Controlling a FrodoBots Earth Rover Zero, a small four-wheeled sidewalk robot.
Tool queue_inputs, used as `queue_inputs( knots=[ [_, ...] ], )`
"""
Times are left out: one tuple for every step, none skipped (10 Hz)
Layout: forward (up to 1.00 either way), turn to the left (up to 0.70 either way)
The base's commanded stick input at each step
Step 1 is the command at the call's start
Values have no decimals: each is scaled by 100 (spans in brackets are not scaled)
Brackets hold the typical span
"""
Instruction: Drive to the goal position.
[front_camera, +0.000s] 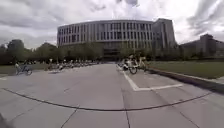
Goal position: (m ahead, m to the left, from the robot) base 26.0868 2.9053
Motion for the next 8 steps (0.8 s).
queue_inputs(
  knots=[
    [70,-9],
    [70,1],
    [70,1],
    [70,1],
    [70,1],
    [70,1],
    [70,1],
    [70,1]
  ],
)
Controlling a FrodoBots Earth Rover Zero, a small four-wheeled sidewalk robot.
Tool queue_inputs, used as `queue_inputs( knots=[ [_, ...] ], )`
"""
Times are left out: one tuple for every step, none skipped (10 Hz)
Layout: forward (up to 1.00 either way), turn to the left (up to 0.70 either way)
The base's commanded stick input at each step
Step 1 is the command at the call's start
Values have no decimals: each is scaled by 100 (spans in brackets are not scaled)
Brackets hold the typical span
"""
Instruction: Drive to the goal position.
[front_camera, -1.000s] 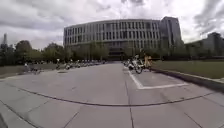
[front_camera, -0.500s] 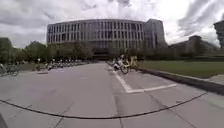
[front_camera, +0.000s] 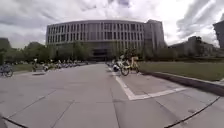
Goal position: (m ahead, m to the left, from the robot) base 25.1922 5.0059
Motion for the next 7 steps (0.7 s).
queue_inputs(
  knots=[
    [70,1],
    [70,1],
    [70,1],
    [70,1],
    [70,4],
    [70,24],
    [70,36]
  ],
)
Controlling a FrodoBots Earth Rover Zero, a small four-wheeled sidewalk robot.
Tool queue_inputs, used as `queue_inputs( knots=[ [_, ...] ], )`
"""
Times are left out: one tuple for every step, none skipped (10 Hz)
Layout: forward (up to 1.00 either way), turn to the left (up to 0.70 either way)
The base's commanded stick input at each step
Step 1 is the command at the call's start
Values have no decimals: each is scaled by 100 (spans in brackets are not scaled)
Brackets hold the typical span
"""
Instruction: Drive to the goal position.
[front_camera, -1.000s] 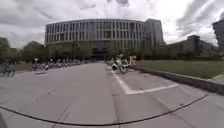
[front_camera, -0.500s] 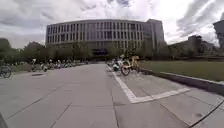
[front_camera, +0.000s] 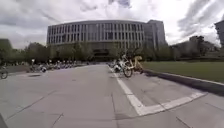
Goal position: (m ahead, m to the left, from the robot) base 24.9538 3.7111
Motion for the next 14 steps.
queue_inputs(
  knots=[
    [70,36],
    [70,36],
    [70,28],
    [70,12],
    [70,1],
    [70,1],
    [70,1],
    [70,1],
    [70,1],
    [70,1],
    [70,1],
    [70,1],
    [70,1],
    [70,1]
  ],
)
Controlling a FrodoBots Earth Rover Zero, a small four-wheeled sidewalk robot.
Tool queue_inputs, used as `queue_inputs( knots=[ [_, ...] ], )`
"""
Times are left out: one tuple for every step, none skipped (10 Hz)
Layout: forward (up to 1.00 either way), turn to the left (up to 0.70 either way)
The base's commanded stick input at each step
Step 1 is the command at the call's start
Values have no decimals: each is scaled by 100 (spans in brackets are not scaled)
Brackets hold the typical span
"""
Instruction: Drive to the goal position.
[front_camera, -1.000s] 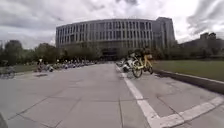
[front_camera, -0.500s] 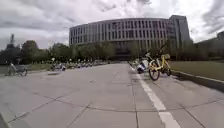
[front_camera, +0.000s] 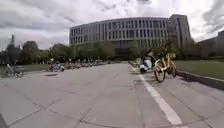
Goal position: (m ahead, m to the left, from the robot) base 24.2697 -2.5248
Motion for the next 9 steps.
queue_inputs(
  knots=[
    [70,1],
    [70,1],
    [70,1],
    [70,1],
    [70,1],
    [70,1],
    [70,1],
    [70,1],
    [70,1]
  ],
)
